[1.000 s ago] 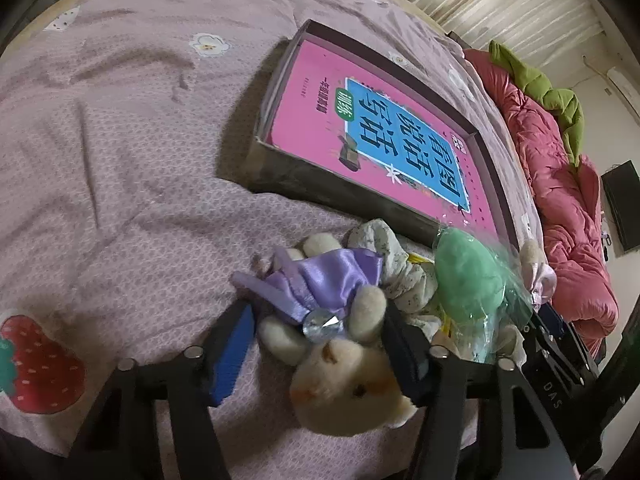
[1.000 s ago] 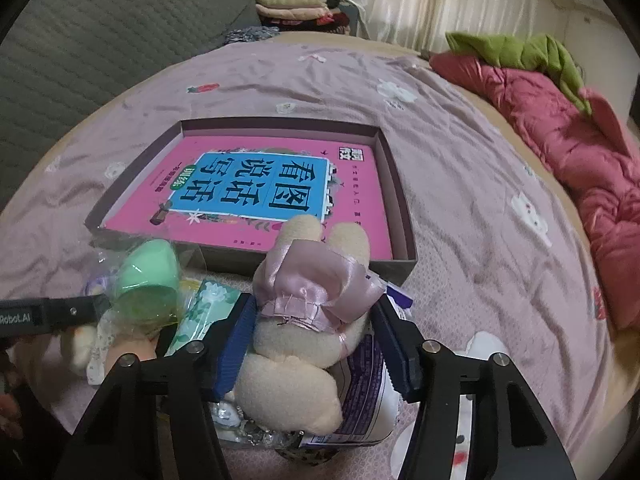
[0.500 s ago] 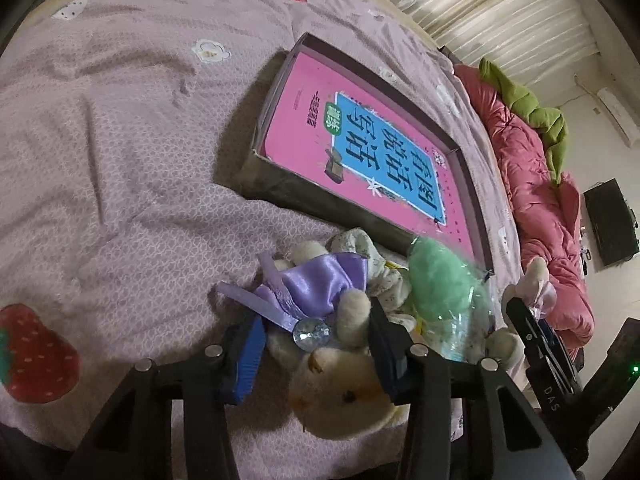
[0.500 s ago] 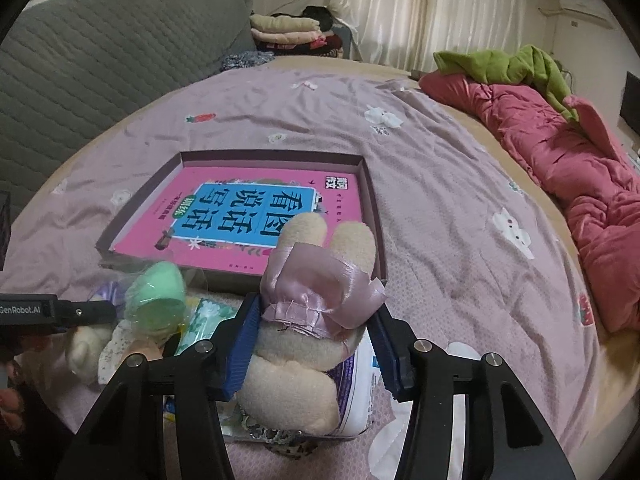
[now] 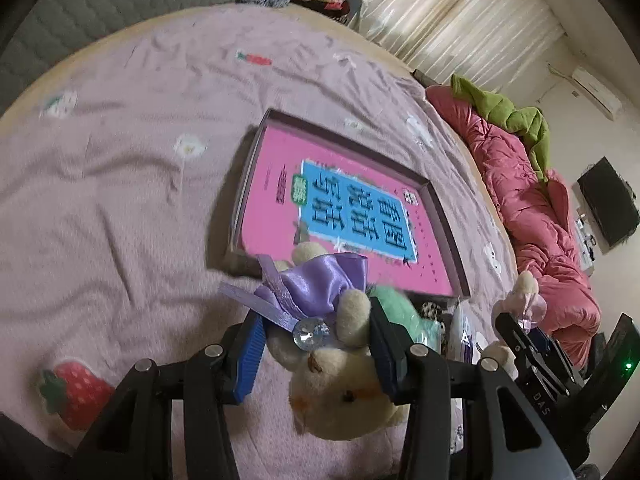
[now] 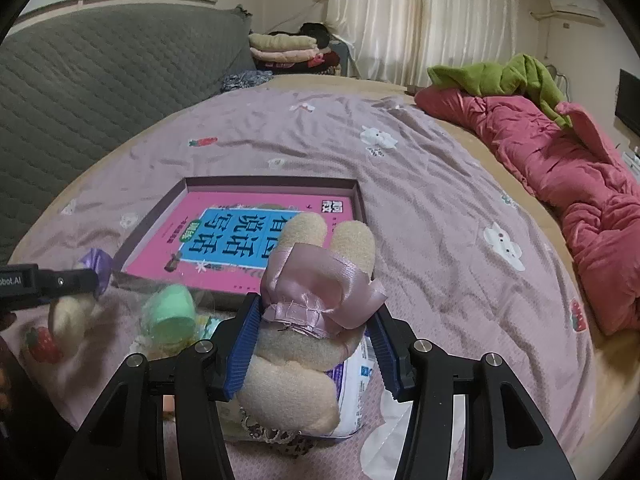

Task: Organize soft objects
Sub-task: 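Carry the bunny with left tool while right tool carries the bear onto the book tray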

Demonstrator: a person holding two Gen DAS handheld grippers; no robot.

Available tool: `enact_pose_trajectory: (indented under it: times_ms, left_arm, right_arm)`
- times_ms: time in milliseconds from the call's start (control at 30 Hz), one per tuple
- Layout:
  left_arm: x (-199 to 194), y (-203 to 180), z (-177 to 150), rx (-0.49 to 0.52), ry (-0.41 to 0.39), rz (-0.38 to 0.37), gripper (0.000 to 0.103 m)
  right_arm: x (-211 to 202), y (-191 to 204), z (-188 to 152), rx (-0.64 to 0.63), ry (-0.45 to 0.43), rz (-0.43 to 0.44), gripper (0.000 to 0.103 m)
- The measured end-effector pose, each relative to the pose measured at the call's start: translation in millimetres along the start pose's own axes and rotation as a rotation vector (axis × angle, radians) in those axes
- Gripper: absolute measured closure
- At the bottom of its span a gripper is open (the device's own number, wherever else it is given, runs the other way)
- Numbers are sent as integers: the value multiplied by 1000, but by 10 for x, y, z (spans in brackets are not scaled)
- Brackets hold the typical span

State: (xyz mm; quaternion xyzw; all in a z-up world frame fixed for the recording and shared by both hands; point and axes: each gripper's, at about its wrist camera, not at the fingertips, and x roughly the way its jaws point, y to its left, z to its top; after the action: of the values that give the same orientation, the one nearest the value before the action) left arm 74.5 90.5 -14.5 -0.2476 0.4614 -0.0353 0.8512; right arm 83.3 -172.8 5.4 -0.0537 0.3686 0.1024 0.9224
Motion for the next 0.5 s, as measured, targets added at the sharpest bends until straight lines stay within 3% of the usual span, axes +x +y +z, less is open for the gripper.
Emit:
enact_pose_trajectory:
  times_ms: [500]
  left_arm:
    - [189, -218, 476, 106, -71, 85, 55]
  right_arm:
    - [100, -55, 202, 11, -56, 16, 48]
